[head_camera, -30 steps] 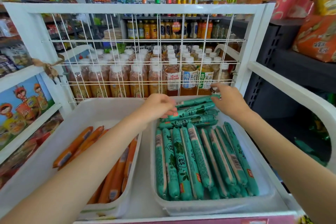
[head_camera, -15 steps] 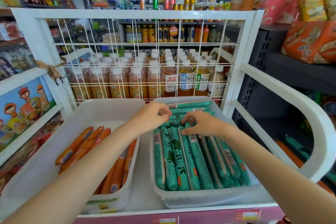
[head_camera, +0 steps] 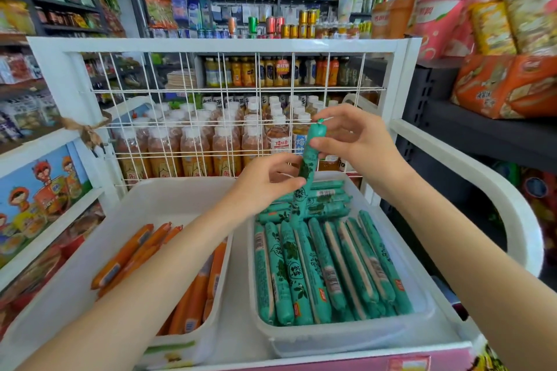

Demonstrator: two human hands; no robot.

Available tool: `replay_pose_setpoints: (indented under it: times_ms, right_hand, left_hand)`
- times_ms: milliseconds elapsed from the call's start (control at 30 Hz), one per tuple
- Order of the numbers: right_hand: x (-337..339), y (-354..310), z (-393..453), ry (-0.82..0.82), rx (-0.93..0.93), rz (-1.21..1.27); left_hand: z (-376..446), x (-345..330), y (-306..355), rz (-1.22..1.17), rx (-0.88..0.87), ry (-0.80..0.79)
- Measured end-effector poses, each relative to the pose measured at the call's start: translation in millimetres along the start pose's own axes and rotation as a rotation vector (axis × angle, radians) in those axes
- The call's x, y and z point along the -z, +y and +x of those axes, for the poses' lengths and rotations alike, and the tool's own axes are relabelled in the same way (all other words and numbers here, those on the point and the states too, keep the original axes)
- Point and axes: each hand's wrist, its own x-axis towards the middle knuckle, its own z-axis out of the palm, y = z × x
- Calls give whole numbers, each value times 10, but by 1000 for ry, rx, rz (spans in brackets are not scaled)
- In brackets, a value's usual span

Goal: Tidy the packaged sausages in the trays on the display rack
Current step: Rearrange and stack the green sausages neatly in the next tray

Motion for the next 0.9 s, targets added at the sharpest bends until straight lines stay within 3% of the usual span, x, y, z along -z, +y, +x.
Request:
replay_pose_setpoints:
  times_ms: [267,500,733,900]
  right_hand:
    - [-65,-82,34,-32,45,-5]
    - [-123,-149,48,-72,154,-172]
    - [-130,-170,65,-3,215,-167]
    - [-147,-44,93,133,144,-166]
  left_hand:
    - [-125,69,-31,-30,-45,71]
    - [-190,134,-58,3,-74,147]
    - [-151,138,-26,32,-100,180]
    - [-81,150,2,70,-62,172]
